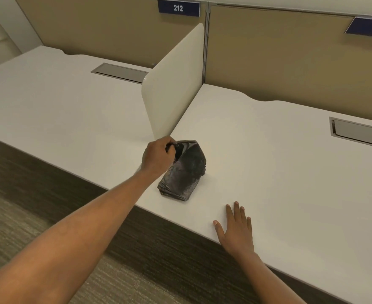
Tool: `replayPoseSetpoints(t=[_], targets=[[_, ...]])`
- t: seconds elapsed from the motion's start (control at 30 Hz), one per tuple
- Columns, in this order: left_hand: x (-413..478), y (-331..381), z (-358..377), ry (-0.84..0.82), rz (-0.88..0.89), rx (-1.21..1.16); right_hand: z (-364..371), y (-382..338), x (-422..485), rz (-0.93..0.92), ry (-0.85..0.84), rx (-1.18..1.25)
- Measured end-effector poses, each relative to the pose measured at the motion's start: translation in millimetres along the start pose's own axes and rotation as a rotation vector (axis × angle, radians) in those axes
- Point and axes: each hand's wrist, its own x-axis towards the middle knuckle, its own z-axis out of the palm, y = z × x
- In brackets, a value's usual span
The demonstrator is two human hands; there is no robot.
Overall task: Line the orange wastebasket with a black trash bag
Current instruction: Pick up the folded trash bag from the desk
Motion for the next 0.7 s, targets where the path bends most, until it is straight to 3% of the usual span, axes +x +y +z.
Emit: replayPoseSetpoints(t=[0.13, 0.3, 0.53, 0.7], targets=[[-9.3, 20.5, -18.9, 0.011, 0.032, -0.067, -17.6, -7.9, 2.5, 0.036, -0.029, 0.156], [-39.9, 52.8, -35.9, -0.052, 0.001, -0.203, -41.3, -27.3, -4.9, 0.016, 0.034, 0.570], [-109.3, 99.0, -58.1, -0.255, -0.316, -0.530, -78.8, -53.2, -50.3, 0.053, 0.047, 1.078], [-179.3, 129.2, -80.9, -0.282, -0.523, -0.765, -91.3, -32.4, -117.2, 0.088, -0.012, 1.318]])
